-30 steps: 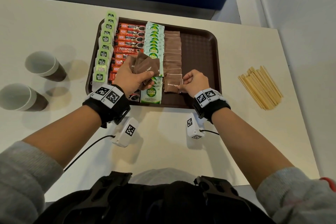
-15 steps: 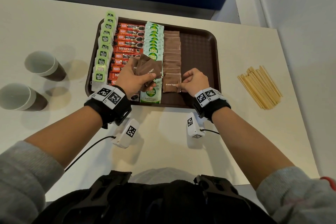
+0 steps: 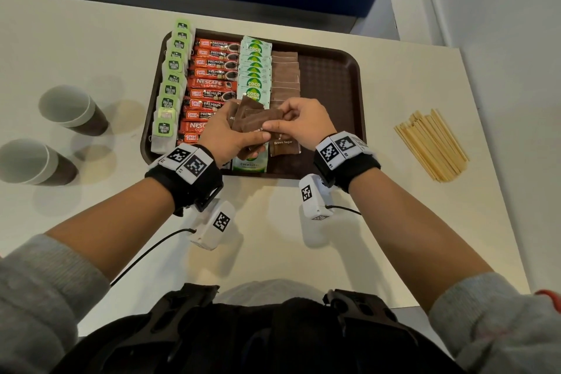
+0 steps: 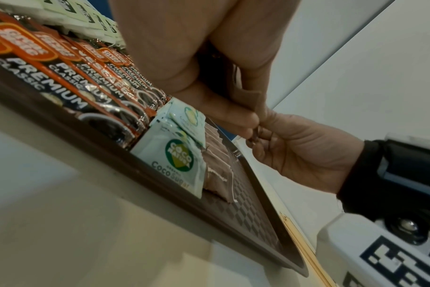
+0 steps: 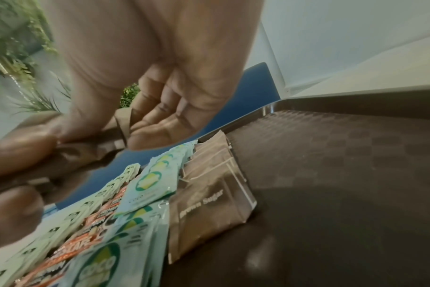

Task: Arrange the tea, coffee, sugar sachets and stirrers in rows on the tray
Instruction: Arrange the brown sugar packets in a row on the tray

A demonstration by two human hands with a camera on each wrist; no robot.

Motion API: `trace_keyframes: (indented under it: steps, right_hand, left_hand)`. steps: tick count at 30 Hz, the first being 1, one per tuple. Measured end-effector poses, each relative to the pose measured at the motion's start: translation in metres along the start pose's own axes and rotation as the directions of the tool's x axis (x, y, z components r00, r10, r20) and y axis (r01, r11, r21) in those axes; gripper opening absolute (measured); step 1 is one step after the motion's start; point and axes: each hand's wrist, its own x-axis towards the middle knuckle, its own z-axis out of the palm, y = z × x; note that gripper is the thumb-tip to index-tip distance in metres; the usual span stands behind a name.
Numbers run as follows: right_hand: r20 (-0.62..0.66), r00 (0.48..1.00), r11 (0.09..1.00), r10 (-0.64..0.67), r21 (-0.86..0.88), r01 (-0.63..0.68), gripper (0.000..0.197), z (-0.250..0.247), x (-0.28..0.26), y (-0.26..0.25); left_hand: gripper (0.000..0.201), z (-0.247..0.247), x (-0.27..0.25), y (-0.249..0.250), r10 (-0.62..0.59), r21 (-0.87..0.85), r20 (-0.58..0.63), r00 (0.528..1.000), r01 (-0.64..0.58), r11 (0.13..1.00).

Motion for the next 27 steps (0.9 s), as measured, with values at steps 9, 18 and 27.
trace_keyframes:
  steps: [9, 18, 27]
  right_hand:
    - [0.093, 0.996, 0.996, -0.01, 0.085, 0.002, 0.018, -0.004, 0.0, 0.005]
    - [0.073, 0.997, 0.986, -0.013, 0.164, 0.001, 0.005, -0.007, -0.004, 0.009]
    - [0.053, 0.999, 0.994, -0.008, 0.11, 0.002, 0.019, -0.01, -0.006, 0.013]
  left_hand:
    - [0.041, -0.002, 0.0, 0.0, -0.025, -0.042, 0.067, 0.997, 0.028, 0.999]
    - [0.04, -0.002, 0.002, -0.003, 0.003, -0.041, 0.037, 0.999, -0.001, 0.999]
    - [0.04, 0.0, 0.002, -0.003, 0.003, -0.073, 0.008, 1.0, -0.002, 0.997]
